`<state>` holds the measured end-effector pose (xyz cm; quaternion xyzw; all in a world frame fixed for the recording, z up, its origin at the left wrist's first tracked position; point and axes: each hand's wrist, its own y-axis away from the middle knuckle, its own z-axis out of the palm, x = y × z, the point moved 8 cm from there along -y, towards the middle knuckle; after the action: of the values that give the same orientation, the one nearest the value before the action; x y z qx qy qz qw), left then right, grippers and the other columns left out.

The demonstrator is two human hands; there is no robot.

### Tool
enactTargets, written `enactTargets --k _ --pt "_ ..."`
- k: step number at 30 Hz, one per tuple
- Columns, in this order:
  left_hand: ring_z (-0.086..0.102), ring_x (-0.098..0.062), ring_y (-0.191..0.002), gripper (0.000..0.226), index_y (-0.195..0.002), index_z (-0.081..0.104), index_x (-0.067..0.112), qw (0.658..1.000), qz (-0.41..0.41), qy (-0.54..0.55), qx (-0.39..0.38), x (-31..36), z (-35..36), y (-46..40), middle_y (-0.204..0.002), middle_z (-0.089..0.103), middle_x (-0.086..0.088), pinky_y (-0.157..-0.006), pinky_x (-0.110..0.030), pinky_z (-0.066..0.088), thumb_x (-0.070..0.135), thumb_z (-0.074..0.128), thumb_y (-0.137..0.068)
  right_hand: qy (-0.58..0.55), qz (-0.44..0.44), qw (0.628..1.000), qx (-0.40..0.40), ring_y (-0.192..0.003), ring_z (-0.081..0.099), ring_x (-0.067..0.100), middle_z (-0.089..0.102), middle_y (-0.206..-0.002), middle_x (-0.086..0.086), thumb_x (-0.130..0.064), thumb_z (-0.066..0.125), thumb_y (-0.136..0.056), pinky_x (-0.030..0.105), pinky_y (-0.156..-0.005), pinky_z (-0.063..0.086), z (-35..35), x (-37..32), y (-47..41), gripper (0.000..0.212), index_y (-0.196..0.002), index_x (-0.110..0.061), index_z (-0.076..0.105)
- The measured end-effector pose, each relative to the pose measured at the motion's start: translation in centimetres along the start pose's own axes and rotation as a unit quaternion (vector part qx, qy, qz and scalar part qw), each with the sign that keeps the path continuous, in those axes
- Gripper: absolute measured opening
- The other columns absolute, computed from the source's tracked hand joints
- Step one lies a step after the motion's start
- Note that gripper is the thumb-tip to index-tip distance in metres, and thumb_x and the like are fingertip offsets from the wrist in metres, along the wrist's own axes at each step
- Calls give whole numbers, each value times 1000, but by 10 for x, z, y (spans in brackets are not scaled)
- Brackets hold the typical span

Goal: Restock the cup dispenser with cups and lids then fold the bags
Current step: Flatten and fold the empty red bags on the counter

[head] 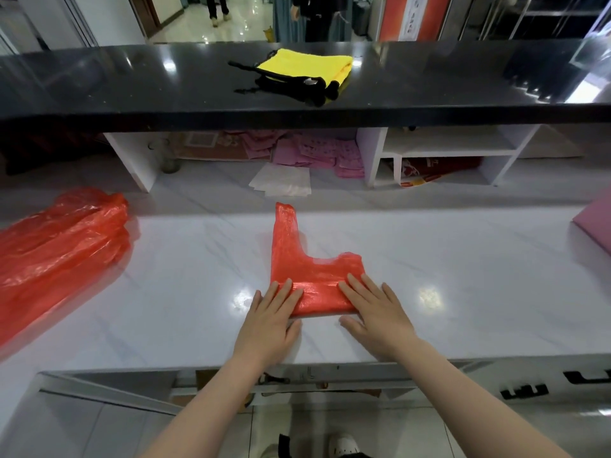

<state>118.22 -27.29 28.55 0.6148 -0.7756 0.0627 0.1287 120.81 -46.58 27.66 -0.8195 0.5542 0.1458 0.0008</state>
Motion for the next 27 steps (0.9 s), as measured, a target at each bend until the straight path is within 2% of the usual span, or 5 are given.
enactTargets --k 5,9,13,16,27 --pt "8 -8 -146 62 -152 14 32 998 -11 51 27 -7 -6 0 -159 6 12 -117 -27 -3 45 39 -96 -69 3 997 43 -145 9 2 16 -158 -17 -36 38 -96 26 -116 0 -15 12 5 56 -150 -36 24" --pt "38 -8 -130 62 -143 37 31 993 4 96 74 -15 -21 2 -144 44 12 -109 -22 22 34 54 -83 -192 58 976 79 -122 39 4 47 -138 -11 -6 50 -83 21 -108 25 -22 26 8 57 -132 -36 49" --pt "54 -3 -104 50 -122 58 30 972 -41 198 116 -29 -26 4 -112 60 16 -94 -23 45 16 65 -75 -315 118 931 143 -96 53 -4 59 -107 -19 -2 51 -80 7 -76 38 -32 39 7 55 -99 -54 54" --pt "60 2 -91 35 -110 59 37 938 -108 299 136 -39 -25 5 -97 64 16 -81 -21 54 17 68 -82 -371 138 899 187 -88 57 -13 65 -93 -26 -13 59 -87 3 -65 41 -37 43 6 47 -99 -58 50" --pt "61 -4 -77 35 -119 47 29 895 -244 333 171 -51 -24 -1 -68 66 10 -62 -19 40 35 64 -89 -234 199 921 238 -86 49 17 55 -75 -12 -30 63 -89 39 -82 45 -45 33 -3 42 -127 -24 46"
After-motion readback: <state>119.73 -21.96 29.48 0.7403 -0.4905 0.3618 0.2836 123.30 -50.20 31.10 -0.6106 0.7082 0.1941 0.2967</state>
